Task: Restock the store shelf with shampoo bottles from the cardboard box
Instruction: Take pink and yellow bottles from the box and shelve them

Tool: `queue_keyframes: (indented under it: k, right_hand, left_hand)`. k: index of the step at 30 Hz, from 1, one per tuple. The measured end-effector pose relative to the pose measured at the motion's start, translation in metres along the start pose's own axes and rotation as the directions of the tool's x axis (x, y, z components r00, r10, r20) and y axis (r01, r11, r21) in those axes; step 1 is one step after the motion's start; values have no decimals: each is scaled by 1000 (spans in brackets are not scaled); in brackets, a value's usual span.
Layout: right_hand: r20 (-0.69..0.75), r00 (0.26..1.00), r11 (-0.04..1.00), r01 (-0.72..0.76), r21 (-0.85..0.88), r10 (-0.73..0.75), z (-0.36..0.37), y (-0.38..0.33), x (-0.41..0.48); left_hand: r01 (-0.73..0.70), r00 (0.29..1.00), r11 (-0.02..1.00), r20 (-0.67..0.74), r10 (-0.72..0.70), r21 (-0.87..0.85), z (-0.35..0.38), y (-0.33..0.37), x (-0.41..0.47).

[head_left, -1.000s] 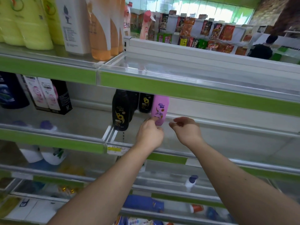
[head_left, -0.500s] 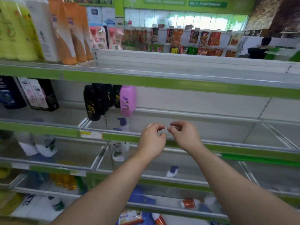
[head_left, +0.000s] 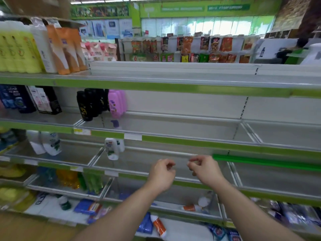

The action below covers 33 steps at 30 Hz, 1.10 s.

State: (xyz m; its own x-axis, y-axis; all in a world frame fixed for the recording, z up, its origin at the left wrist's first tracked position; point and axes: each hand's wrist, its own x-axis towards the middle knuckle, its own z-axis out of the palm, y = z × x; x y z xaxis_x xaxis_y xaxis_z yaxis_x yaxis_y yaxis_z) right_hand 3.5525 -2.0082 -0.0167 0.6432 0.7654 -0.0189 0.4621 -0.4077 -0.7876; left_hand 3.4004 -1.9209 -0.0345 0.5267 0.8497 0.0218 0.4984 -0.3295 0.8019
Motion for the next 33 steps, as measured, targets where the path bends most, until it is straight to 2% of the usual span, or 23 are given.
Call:
queue_keyframes:
  k: [3, 7, 11, 15, 21, 28, 33]
  right_hand:
    - [35, 998, 998, -56, -11, 57, -9, 26, -11]
    - [68, 989, 991, -130, -45, 133, -11, 63, -19]
    - [121, 969, 977, -212, -30, 215, -1, 96, -25]
    - [165, 950, 963, -253, -94, 266, 25, 128, -28]
    - [212, 897, 921, -374, -109, 389, 97, 210, -23]
    - [219, 825, 854, -504, -130, 521, 213, 348, -24]
    - [212, 823, 843, -475, -254, 528, 302, 458, -11]
  left_hand:
    - [18, 1000, 1000, 22, -19, 24, 22, -1, -8]
    - [79, 994, 996, 73, -76, -41, 50, -17, -15]
    - [108, 988, 994, 114, -105, -21, 74, -54, -17]
    - [194, 966, 980, 179, -185, -33, 97, -97, -18]
    - [264, 932, 965, 255, -258, 13, 148, -184, -12]
    - [295, 878, 948, 358, -319, 120, 238, -325, -4]
    - [290, 841, 932, 408, -356, 216, 325, -434, 6]
